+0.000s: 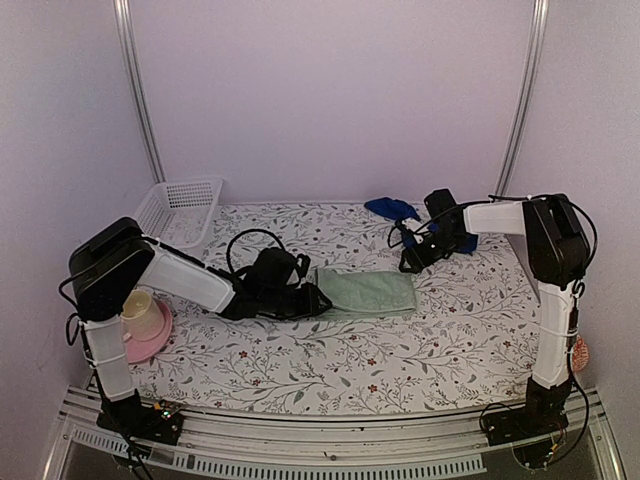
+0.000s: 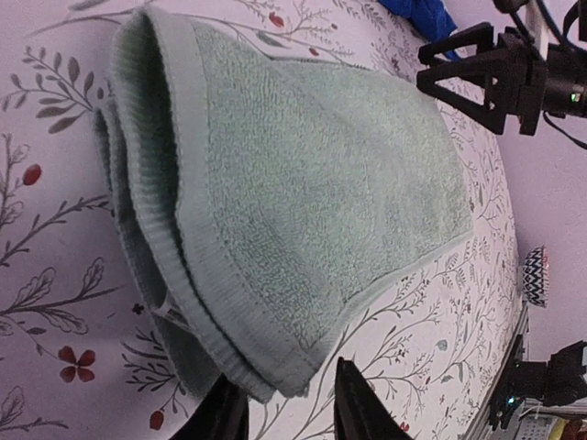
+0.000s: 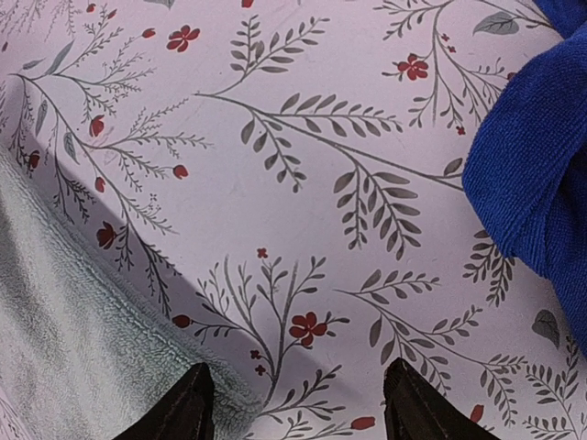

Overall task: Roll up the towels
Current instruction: Smooth out the towel at the center of the board.

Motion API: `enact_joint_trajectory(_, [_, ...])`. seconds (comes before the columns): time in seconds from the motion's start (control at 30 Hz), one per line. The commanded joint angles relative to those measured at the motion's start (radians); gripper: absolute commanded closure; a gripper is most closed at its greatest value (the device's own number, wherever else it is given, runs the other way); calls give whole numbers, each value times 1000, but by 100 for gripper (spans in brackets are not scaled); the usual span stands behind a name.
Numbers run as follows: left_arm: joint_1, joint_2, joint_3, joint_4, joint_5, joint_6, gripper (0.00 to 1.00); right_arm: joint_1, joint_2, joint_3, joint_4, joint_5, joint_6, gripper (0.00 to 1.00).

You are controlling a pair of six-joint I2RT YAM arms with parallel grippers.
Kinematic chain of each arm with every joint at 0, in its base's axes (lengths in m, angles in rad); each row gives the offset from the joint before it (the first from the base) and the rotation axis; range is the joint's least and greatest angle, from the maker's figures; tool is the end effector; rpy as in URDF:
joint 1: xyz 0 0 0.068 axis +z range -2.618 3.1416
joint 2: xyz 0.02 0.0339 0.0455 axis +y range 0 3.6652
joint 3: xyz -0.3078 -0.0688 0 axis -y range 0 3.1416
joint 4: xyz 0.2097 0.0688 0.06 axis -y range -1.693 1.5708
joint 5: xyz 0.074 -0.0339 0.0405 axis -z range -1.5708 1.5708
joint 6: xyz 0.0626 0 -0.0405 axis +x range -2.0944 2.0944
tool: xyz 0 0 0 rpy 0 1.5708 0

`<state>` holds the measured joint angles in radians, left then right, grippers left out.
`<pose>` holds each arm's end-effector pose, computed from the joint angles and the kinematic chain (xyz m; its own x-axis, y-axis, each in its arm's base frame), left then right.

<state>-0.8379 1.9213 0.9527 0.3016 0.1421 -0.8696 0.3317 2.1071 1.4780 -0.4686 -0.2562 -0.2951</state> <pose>0.2615 -0.3038 0.1796 -0.8861 -0.1462 -0.4399 0.2064 0.7252 -0.6568 0.4141 0.1594 0.1834 -0.6819 -0.5324 -0.5015 -0.6506 0.7548 0.0833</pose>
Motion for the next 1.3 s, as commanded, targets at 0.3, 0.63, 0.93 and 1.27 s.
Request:
enact_joint_trajectory(0.3, [-6, -13, -46, 9, -8, -32, 93, -3, 31, 2, 20, 27, 2, 36])
enact_joint_trajectory(0.63, [-33, -59, -125, 80, -25, -83, 99, -3, 35, -1, 18, 25, -1, 37])
enact_joint_trajectory(0.93, [-30, -115, -117, 103, -64, -87, 60, -3, 31, 1, 12, 13, -1, 37])
enact_joint_trajectory(1.27, [-11, -28, -56, 81, -51, -87, 49, -2, 28, -1, 4, -2, 0, 36])
